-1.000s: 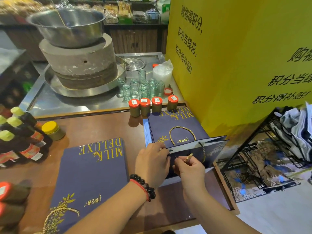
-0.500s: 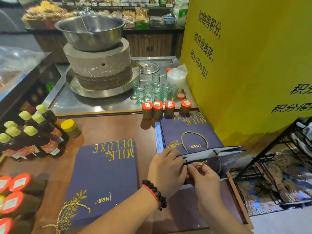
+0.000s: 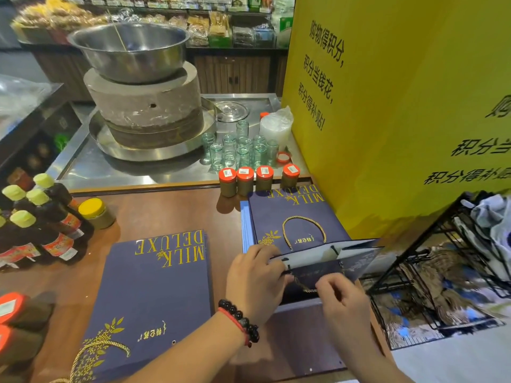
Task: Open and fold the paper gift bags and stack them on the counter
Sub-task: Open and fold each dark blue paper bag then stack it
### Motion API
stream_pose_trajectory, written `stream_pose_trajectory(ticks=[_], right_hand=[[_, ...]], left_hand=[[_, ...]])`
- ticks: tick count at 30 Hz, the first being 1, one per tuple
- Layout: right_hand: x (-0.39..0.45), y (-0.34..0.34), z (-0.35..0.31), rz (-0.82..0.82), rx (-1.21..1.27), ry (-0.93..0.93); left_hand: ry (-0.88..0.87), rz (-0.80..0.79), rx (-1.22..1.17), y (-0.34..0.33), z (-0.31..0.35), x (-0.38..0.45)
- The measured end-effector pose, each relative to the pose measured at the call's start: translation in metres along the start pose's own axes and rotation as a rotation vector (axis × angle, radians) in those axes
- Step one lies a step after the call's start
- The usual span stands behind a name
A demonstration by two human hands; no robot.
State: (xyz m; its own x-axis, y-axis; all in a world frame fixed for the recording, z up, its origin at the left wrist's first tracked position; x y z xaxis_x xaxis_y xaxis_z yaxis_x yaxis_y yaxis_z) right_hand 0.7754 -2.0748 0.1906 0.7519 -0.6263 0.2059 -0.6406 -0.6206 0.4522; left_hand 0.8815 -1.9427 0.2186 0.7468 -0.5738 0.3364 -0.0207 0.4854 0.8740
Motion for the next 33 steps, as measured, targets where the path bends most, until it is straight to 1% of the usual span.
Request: stream_pose_trajectory(ticks=[2, 3, 4, 6, 7, 8, 10, 15, 19, 21, 28, 30, 31, 33], right_hand=[[0.02, 0.011, -0.046, 0.013, -0.154, 0.312], [0.031, 0.006, -0.06, -0.041, -0.261, 0.39], [0.044, -0.007, -0.065, -0.153, -0.386, 0.393], [0.059, -0.043, -0.043, -0.488, -0.611, 0.213], [0.06, -0.058, -0.028, -0.641, -0.663, 0.124], [0.059, -0.07, -0.018, -0.75, -0.663, 0.066], [0.057, -0.081, -0.012, -0.862, -0.619, 0.016], [0.053, -0.087, -0.018, -0.977, -0.536, -0.035], [0.049, -0.089, -0.019, -1.024, -0.461, -0.075], [0.047, -0.088, -0.019, -1.022, -0.435, -0.082], [0.051, -0.085, -0.018, -0.904, -0.436, -0.035], [0.055, -0.08, -0.02, -0.845, -0.482, -0.011], [0.06, -0.075, -0.021, -0.789, -0.49, -0.012], [0.071, -0.062, -0.022, -0.652, -0.42, -0.02]], left_hand=[[0.008, 0.004, -0.008, -0.001, 0.0, 0.0], [0.02, 0.01, -0.016, -0.001, -0.001, -0.001], [0.034, 0.016, -0.029, 0.0, -0.002, -0.001], [0.048, 0.035, -0.061, 0.002, -0.002, -0.003], [0.05, 0.039, -0.067, 0.003, -0.001, -0.003], [0.053, 0.036, -0.066, 0.003, 0.0, -0.003], [0.065, 0.032, -0.048, 0.002, 0.0, -0.002], [0.047, 0.099, -0.033, 0.005, 0.001, -0.005], [0.01, 0.118, 0.005, 0.007, 0.006, -0.008], [0.006, 0.114, 0.023, 0.008, 0.008, -0.009], [0.024, 0.139, 0.043, 0.008, 0.002, -0.006], [0.02, 0.122, 0.051, 0.005, 0.002, -0.005], [0.018, 0.098, 0.05, 0.004, 0.002, -0.005], [0.025, 0.06, 0.045, 0.001, 0.001, -0.005]])
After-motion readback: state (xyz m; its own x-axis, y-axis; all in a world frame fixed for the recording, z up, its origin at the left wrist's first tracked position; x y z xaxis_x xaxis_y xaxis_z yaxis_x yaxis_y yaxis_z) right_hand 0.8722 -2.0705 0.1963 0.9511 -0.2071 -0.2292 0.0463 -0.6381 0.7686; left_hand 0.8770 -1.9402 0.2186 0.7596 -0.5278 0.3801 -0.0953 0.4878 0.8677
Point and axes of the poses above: each hand's wrist, its own x-axis towards the middle knuckle, its own y-axis out of the back of the hand, z = x × y, the point moved 10 cm from there along x, towards the middle knuckle, and after that the axes turned 7 degrees about y, right-handed, at the moved point
